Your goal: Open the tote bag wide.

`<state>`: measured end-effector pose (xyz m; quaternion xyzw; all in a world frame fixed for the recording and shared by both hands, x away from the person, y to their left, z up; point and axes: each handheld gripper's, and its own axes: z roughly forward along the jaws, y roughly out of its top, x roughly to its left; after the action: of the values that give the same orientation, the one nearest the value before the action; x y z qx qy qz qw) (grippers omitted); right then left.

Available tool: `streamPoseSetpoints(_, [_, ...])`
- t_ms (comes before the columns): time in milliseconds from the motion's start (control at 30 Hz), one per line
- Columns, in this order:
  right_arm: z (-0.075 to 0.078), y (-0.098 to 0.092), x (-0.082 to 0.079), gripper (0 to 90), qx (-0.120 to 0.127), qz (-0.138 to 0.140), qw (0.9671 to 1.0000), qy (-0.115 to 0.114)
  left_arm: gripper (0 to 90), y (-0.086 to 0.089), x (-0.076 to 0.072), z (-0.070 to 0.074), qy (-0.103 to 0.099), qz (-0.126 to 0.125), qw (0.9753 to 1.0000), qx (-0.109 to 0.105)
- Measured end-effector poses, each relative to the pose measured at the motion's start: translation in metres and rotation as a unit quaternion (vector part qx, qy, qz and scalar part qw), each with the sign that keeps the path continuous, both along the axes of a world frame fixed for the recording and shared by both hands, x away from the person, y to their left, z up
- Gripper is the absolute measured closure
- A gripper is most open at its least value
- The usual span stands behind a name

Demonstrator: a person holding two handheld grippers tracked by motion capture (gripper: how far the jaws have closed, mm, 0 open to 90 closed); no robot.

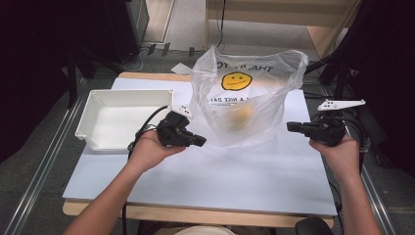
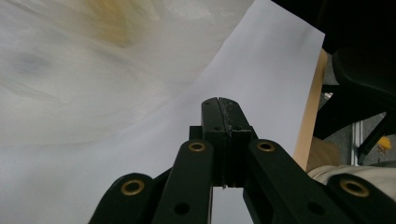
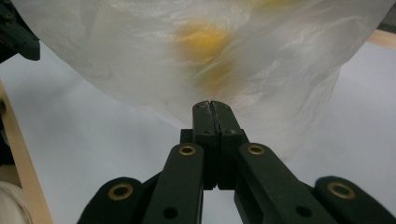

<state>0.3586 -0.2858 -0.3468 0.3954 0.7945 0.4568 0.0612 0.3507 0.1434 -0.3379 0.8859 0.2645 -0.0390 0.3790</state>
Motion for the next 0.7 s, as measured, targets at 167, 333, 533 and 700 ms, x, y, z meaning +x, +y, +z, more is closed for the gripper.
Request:
streamPoseSetpoints(167, [0.008,0.0,0.001,90.0,-0.004,0.011,0.9999,-0.007,90.0,0.0,0.002,0.008,0.002,0.005,1.0,-0.005])
streamPoseSetpoints(333, [0.017,0.002,0.003,90.0,-0.014,0.013,0.9997,-0.012,90.0,0.001,0.004,0.017,-0.003,0.002,1.0,-0.007])
streamPoseSetpoints(533, [0.027,0.001,0.005,90.0,-0.007,0.016,0.9997,-0.017,90.0,0.001,0.006,0.031,-0.008,0.004,0.9999,-0.012])
streamPoseSetpoints(700, [0.033,0.001,0.008,90.0,-0.01,0.014,0.9997,-0.019,89.9,0.003,0.012,0.042,-0.013,0.009,0.9998,-0.008])
